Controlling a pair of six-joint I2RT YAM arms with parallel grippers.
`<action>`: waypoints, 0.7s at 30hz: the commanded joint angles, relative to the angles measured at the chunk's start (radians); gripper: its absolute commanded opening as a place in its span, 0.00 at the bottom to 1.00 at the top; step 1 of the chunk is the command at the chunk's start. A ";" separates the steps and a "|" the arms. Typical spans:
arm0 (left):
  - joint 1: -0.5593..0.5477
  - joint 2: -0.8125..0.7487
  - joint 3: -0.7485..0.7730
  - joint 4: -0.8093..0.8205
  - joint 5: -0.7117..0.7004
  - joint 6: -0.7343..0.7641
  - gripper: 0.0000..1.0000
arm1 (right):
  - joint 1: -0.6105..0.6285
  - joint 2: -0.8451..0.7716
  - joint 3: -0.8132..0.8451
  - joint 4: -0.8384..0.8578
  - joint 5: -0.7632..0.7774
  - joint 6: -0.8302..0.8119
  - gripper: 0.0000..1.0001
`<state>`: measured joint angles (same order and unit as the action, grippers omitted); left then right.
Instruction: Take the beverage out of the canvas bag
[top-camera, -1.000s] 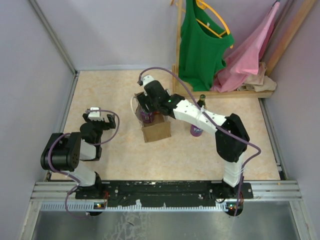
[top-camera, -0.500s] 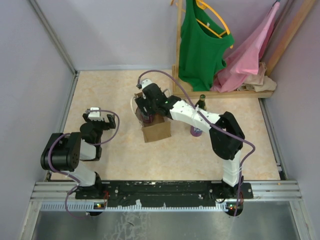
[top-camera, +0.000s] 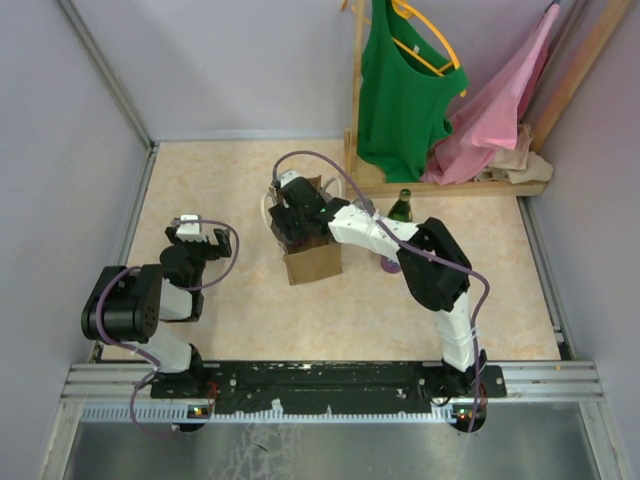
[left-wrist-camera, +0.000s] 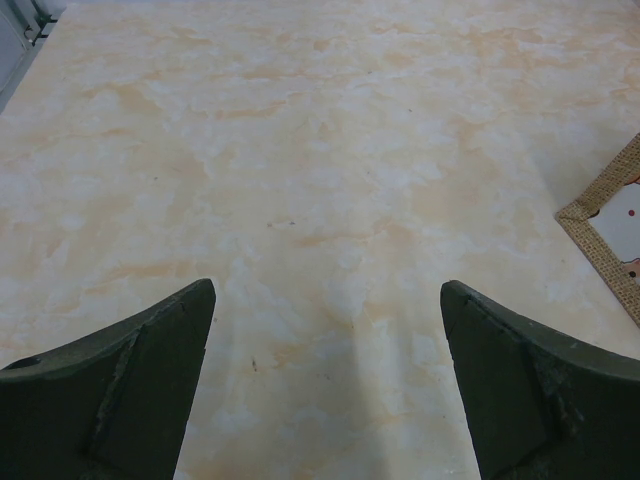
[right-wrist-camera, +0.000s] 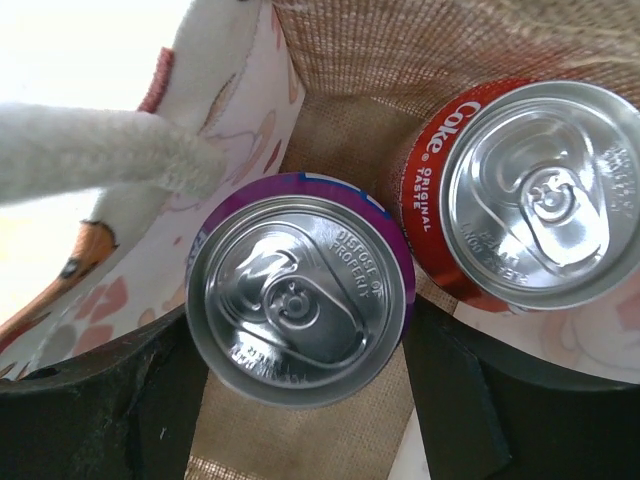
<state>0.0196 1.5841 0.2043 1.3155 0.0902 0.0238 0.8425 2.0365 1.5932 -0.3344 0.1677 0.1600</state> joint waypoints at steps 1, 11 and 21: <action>0.000 0.007 0.011 0.013 0.009 0.004 1.00 | 0.011 0.021 0.054 0.045 0.027 0.013 0.72; 0.000 0.006 0.010 0.013 0.009 0.005 1.00 | 0.011 0.052 0.085 0.078 0.056 0.043 0.69; 0.000 0.007 0.010 0.013 0.009 0.005 1.00 | 0.010 0.086 0.113 0.059 0.097 0.050 0.00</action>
<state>0.0196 1.5841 0.2043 1.3155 0.0902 0.0238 0.8444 2.1109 1.6592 -0.3134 0.2138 0.2031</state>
